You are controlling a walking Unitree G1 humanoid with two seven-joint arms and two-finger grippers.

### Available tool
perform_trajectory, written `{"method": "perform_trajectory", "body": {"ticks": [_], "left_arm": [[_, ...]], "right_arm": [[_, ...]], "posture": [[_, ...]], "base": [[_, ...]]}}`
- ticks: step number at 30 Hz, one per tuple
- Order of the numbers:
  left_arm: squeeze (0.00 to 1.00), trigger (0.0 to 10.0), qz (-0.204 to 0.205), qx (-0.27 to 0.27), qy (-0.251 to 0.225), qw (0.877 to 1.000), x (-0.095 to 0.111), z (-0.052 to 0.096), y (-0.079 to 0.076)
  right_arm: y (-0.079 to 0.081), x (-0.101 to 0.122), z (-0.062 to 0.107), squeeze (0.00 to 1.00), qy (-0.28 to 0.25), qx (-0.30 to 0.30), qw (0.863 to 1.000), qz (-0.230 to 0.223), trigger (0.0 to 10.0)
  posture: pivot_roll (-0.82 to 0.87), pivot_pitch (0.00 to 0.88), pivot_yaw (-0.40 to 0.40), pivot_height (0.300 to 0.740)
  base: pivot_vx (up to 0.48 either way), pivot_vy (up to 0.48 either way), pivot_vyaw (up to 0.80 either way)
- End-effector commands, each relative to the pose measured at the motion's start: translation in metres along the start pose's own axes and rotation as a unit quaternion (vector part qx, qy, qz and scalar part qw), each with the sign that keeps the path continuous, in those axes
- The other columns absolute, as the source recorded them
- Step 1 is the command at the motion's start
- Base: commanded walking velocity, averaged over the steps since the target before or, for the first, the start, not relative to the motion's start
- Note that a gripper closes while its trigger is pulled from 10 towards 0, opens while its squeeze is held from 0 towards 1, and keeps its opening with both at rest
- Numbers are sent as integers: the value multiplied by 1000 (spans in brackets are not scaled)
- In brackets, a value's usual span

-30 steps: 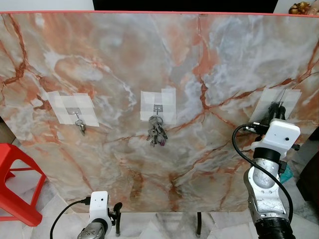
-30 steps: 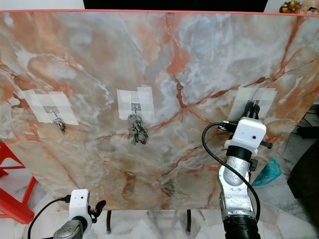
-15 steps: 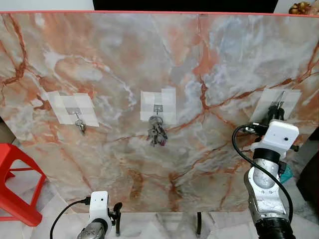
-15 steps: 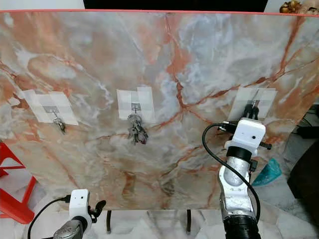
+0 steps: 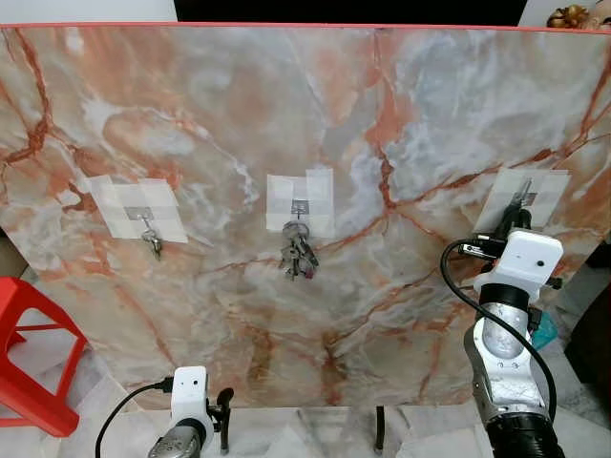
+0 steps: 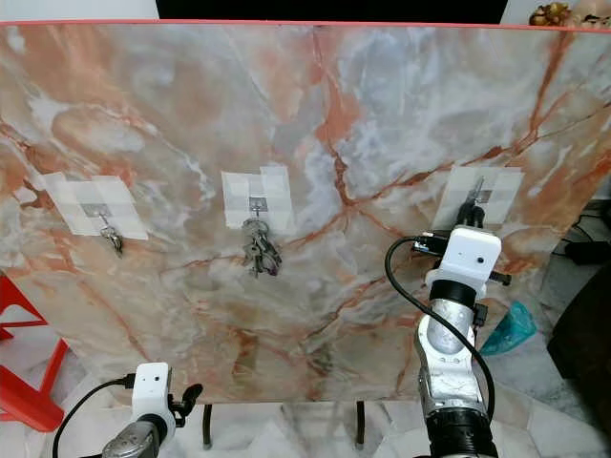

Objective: Hang keys on a hook

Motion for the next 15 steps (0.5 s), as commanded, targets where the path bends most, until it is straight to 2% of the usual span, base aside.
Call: {"method": "perform_trajectory", "body": {"ticks": [1,6,11,13,15], "left_arm": [[0,10000,2,3,2,1000,-2,1,1],[0,10000,1,3,3,1000,-2,1,1],[0,10000,1,3,3,1000,-2,1,1],[0,10000,1,4,2,1000,-2,1,2],[0,10000,1,4,3,1000,-2,1,2]], "right_arm": [[12,-2,-2,0,9,34,999,-1,10000],[21,4,-1,0,-11,64,998,9,10000],[27,2,0,0,-5,84,996,3,10000],[35,6,2,0,-20,117,993,15,10000],[37,9,3,0,-31,124,992,23,10000]], "posture": [[-7,0,-41,740],[-8,0,-40,740],[-6,0,-40,740],[-5,0,-39,740],[-5,0,-39,740]], "base": [[0,0,0],[0,0,0],[0,0,0],[0,0,0],[0,0,0]]}}
Point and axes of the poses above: a point about 5 cm out from each wrist's last joint towards the gripper, its own z axis pointing back from the gripper into the wrist, its own x axis along the axis of the wrist's last joint, y = z × x, the point moved 5 cm from there along -z, pointing out of the wrist towards the gripper, and after that the axes turned 3 degrees about -z, right-handed, at the moved point
